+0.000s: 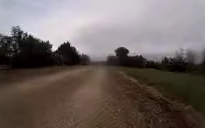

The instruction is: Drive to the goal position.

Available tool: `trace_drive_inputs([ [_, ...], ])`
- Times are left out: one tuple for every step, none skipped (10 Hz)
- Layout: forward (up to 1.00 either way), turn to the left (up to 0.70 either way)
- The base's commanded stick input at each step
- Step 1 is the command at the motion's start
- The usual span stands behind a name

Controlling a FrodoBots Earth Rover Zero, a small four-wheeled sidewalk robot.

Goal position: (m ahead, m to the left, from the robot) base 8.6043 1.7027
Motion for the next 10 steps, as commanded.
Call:
trace_drive_inputs([
  [0.77,0.00],
  [0.82,0.00],
  [0.85,0.00],
  [0.85,0.00],
  [0.85,-0.05],
  [0.85,-0.19],
  [0.85,-0.32],
  [0.85,-0.23],
  [0.85,-0.12],
  [0.85,0.00],
])
